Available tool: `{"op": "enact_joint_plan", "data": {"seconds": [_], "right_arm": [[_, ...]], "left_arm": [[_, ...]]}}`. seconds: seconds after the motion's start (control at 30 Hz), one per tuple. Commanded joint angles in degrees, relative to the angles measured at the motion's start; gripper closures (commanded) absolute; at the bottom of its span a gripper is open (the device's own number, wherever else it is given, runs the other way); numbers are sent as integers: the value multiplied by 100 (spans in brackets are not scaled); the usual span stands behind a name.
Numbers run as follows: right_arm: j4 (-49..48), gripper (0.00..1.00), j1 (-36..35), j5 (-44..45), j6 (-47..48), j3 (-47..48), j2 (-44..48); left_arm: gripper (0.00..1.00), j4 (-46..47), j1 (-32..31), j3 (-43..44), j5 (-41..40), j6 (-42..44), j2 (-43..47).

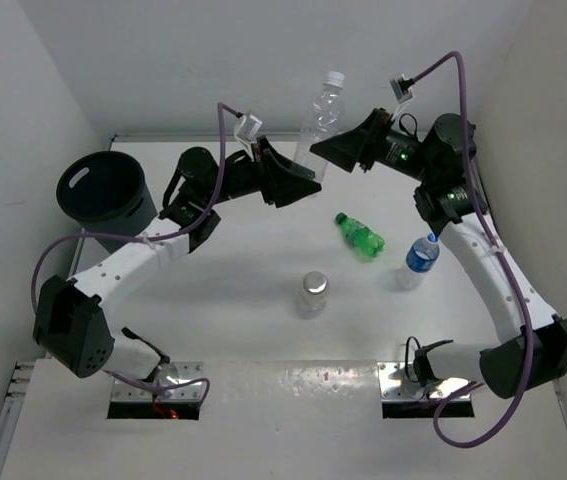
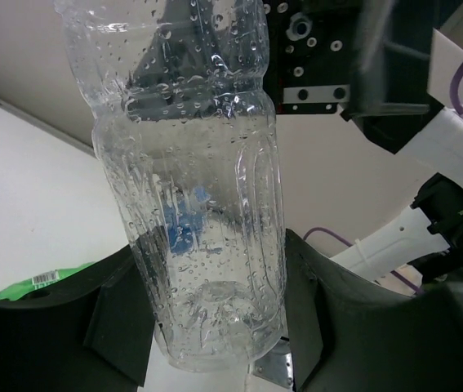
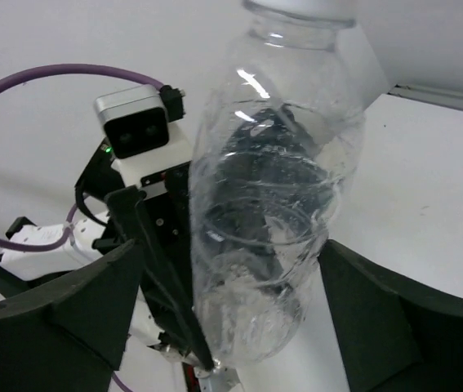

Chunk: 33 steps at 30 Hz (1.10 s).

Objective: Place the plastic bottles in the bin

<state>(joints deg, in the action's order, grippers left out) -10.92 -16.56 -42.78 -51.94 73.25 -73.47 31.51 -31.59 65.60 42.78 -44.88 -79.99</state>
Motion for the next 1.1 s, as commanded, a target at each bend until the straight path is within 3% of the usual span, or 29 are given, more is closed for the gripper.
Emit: {"op": "enact_joint_plan", "data": {"seconds": [0.0, 0.2, 0.23, 0.27, 0.3, 0.33, 0.43, 0.53, 0.57, 0.63, 0.7, 0.73, 0.83, 1.07], "right_arm": [[-210, 17, -304, -64, -44, 312, -132], [-156, 35, -322, 156, -18, 321, -203], [-156, 39, -339, 174, -18, 339, -203], [-139, 45, -322, 157, 17, 356, -220], [-139, 51, -331, 139, 44, 382, -220], [-87, 66, -270, 139, 140, 374, -185], [264, 84, -77, 104, 544, 330, 25], [904, 91, 213, -28, 1413, 163, 359], [1290, 93, 310, -193, 2224, 50, 412], [2027, 94, 285, -291, 2845, -4, 588], [2330, 94, 215, -467, 3705, -74, 615], [2618, 96, 153, -494, 3866, -100, 623], [3007, 97, -163, -512, 4700, -57, 491], [3394, 100, -814, -178, 5141, 250, 237]], "left_arm": [[100, 119, -233, 119, 161, 182, 132], [100, -328, -347, 172, 160, 576, 185], [87, -416, -400, 172, 160, 638, 185], [51, -513, -400, 172, 160, 691, 185], [29, -853, -400, 172, 160, 796, 263], [0, -1135, -304, 172, -5, 919, 264], [0, -2250, 299, 486, -60, 1620, 510], [0, -3903, 1212, 1406, 238, 2868, 581], [0, -4150, 1443, 1594, 370, 3045, 581], [0, -4354, 2005, 1893, 1034, 3152, 581], [2, -4040, 2201, 1895, 1520, 2768, 581], [9, -3499, 2201, 1712, 1879, 2270, 581], [21, -3029, 1974, 1474, 1901, 1992, 641], [17, -2791, 1209, 1323, 1549, 2213, 704]]}}
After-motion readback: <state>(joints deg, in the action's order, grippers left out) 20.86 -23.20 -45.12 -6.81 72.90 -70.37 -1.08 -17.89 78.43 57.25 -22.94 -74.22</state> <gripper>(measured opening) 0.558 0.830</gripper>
